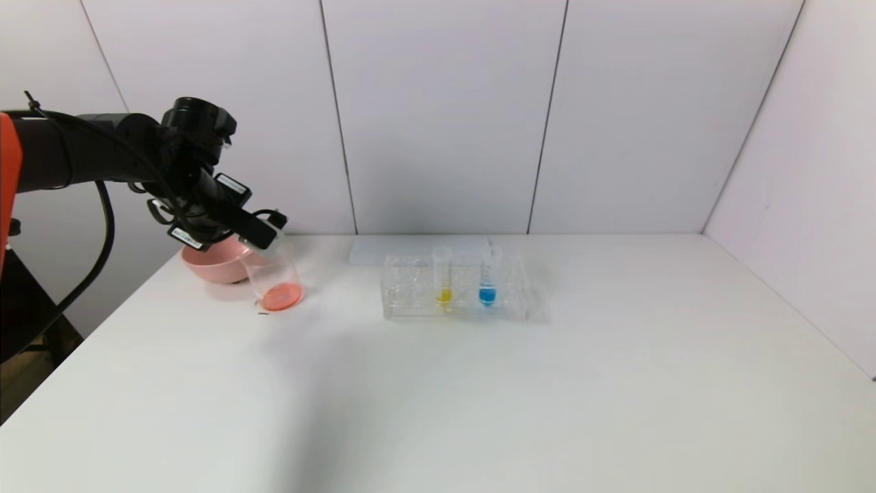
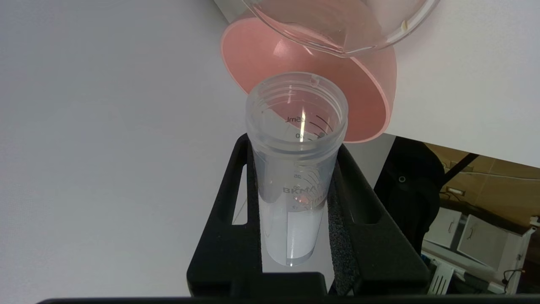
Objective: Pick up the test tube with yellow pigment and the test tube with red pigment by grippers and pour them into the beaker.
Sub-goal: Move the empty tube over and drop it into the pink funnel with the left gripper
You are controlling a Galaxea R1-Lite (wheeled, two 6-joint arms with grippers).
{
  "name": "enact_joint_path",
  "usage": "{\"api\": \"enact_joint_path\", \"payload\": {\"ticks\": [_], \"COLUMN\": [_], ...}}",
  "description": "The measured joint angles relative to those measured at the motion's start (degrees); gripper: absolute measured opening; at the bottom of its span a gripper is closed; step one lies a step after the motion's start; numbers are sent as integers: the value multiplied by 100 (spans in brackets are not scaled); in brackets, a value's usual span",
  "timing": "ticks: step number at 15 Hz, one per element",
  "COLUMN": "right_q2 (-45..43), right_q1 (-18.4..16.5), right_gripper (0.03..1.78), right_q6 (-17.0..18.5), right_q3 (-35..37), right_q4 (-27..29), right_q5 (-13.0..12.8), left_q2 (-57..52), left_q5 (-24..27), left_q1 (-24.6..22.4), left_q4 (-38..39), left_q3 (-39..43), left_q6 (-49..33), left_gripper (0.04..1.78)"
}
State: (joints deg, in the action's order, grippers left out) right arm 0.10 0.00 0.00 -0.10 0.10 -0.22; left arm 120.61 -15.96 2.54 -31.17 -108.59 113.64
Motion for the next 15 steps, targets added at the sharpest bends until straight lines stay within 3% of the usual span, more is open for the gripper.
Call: {"api": "enact_joint_path", "payload": {"ticks": [7,10,15], "right_q2": [0,0,0], "right_q1": [0,0,0], "right_gripper": [170,170,170], "right_q6": [0,-2,-2], "right_q3": [0,0,0], "right_q4": [0,0,0], "right_q5": [-2,1,-2], "left_q2": [-295,-546,-874], "left_q5": [26,152,1040], "left_q1": [-39,-59,-305], "left_q4": [9,4,-57], "left_q3": [262,372,441], "left_q6": [-112,-755,-1965], "left_gripper": [46,46,46]}}
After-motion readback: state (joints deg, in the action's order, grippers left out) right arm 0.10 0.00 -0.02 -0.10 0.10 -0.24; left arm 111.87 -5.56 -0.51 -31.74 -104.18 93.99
